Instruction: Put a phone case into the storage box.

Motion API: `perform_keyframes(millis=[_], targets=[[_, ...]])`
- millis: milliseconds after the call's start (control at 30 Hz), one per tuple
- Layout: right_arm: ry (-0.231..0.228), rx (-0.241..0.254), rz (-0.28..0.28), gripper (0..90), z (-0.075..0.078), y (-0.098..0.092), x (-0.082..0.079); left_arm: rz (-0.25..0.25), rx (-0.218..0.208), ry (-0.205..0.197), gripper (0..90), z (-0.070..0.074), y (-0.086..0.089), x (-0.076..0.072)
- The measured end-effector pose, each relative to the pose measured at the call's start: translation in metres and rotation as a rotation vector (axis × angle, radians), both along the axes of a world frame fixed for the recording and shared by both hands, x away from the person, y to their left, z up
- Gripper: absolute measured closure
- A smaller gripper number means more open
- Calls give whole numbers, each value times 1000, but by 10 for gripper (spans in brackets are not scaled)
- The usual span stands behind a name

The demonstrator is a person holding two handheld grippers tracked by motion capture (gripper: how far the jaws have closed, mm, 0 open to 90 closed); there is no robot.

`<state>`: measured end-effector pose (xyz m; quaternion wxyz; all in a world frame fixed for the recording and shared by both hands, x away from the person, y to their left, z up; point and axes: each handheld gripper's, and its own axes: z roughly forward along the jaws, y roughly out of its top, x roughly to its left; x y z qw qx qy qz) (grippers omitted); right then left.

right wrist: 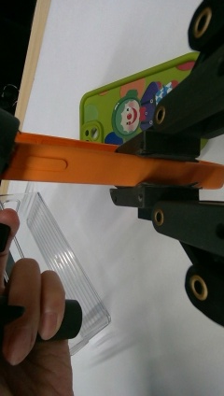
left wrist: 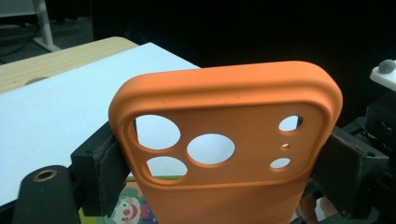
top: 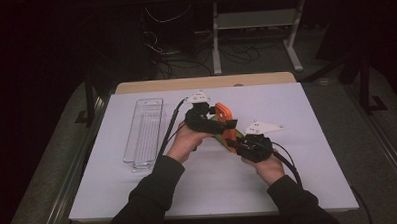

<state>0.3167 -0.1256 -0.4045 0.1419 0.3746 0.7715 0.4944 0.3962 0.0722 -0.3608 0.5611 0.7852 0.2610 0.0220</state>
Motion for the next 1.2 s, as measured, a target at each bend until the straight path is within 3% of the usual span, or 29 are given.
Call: perform_keyframes(millis=[133,200,300,367,400,567,733,767,867,1033,1100,1133,1167,1200], targets=[[-2,-4,6,773,-1,1,0,1,13,-9,150,2,1,-1],[-4,-7,3,653,-1,1,0,15,38,-29,152,3,2,-2],[13,-22,5,511,-1,0,0,32,41,-41,153,7,9,1],[20,-22,5,470,-1,-1,0,31,47,-52,153,10,12,3],[37,-28,18,389,-1,-4,1,53,53,-49,153,14,17,3],[59,-38,15,253,-1,-12,0,107,70,-59,153,26,32,6],[51,-105,-13,72,-6,-19,-3,156,94,-84,153,39,46,11],[44,-133,-14,5,-9,-23,-5,190,94,-94,152,46,55,14],[67,-161,-9,0,-14,-29,-7,221,105,-108,152,52,63,17],[69,-195,-21,0,-19,-40,-15,325,151,-144,152,65,88,30],[70,-203,-25,0,-20,-44,-18,372,148,-142,151,68,97,34],[70,-203,-25,0,-20,-44,-18,372,148,-142,151,68,97,34],[63,-216,-25,0,-22,-48,-21,431,162,-148,151,71,107,40],[66,-222,-27,0,-22,-50,-22,457,168,-149,151,72,112,42]])
